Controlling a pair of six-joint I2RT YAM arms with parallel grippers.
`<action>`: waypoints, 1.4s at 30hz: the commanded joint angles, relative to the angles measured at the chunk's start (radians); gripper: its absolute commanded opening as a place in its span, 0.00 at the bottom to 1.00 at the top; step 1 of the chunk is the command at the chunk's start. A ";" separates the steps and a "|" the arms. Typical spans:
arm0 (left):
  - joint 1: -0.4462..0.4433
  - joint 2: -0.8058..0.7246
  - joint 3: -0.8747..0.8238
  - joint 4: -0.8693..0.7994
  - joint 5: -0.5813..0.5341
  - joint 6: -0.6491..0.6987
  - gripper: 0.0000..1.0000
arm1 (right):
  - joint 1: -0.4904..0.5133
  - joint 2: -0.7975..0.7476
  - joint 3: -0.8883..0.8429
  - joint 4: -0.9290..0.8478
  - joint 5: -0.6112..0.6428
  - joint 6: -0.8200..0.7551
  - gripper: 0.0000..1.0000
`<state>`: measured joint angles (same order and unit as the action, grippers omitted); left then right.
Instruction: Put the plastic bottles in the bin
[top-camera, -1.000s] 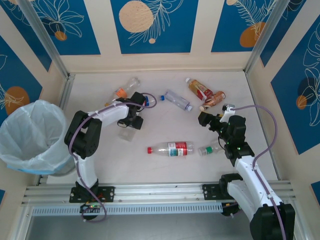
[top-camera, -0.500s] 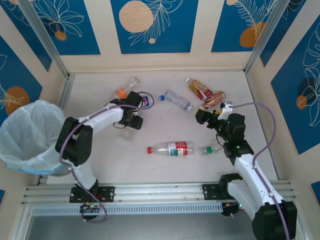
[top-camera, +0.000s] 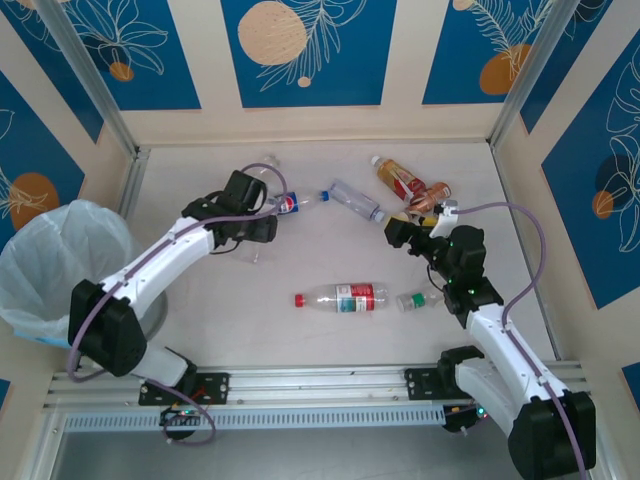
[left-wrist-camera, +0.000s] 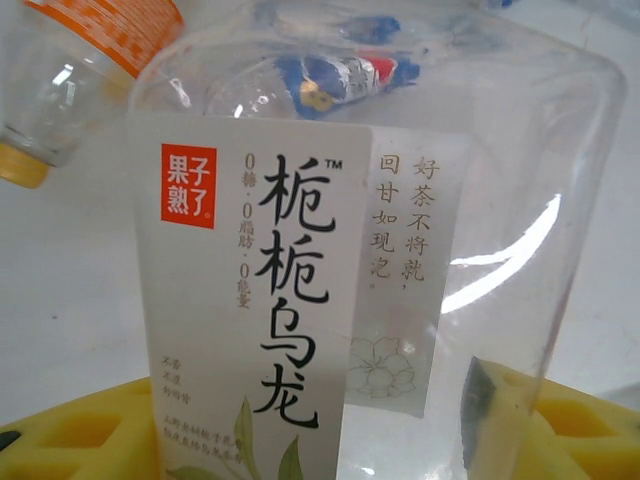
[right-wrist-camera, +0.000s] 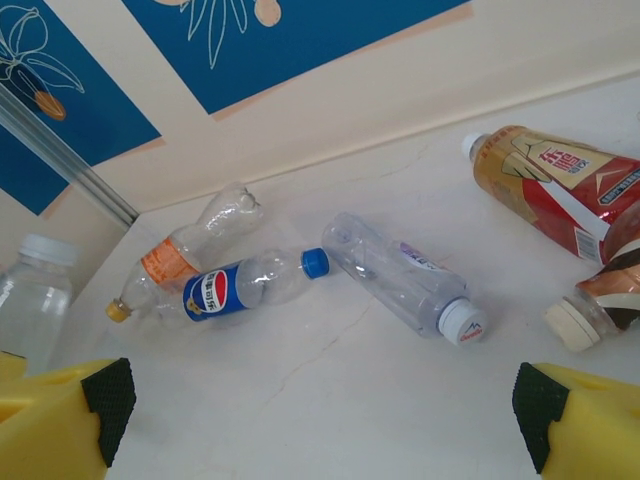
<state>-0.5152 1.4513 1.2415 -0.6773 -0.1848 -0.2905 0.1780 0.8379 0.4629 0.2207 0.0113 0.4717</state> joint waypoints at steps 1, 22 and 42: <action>-0.001 -0.068 0.009 -0.002 -0.063 -0.038 0.00 | 0.012 0.016 0.035 0.035 0.000 -0.003 0.99; 0.069 -0.319 0.158 0.096 -0.397 -0.110 0.00 | 0.220 0.194 0.233 -0.041 -0.022 -0.239 0.99; 0.290 -0.316 0.349 -0.107 -1.052 -0.045 0.00 | 0.234 0.377 0.344 0.006 0.113 -0.094 0.99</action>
<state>-0.2802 1.1423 1.5909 -0.7338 -1.0908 -0.3023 0.4068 1.2114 0.7795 0.1947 0.0757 0.3443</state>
